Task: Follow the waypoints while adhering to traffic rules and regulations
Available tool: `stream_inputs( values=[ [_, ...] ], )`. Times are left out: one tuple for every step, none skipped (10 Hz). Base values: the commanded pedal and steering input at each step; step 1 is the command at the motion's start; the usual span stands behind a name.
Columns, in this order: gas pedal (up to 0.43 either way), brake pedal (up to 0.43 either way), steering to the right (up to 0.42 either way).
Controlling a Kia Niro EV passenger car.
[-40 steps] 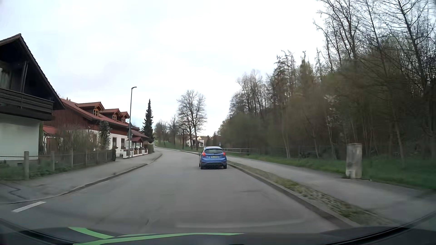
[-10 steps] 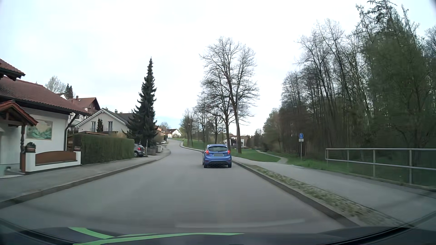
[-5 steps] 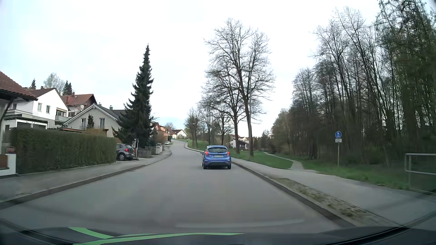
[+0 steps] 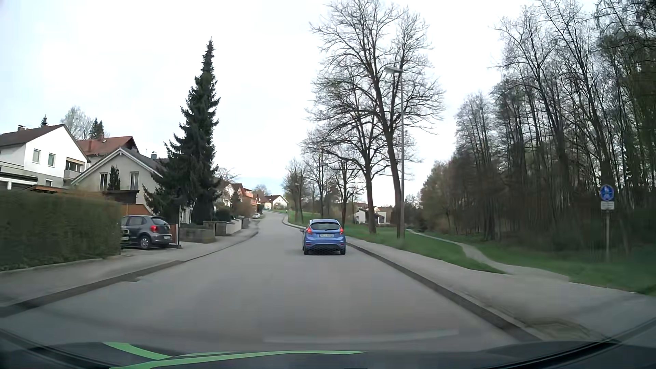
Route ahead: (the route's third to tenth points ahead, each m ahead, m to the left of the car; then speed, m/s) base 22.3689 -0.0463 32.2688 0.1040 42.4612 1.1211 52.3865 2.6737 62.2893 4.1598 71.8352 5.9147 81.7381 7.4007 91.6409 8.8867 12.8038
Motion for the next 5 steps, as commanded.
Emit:
stream_inputs(
  values=[
    [0.189,0.0,-0.014],
    [0.189,0.0,-0.015],
    [0.189,0.0,-0.014],
    [0.189,0.0,-0.015],
    [0.189,0.0,-0.014]
  ],
)
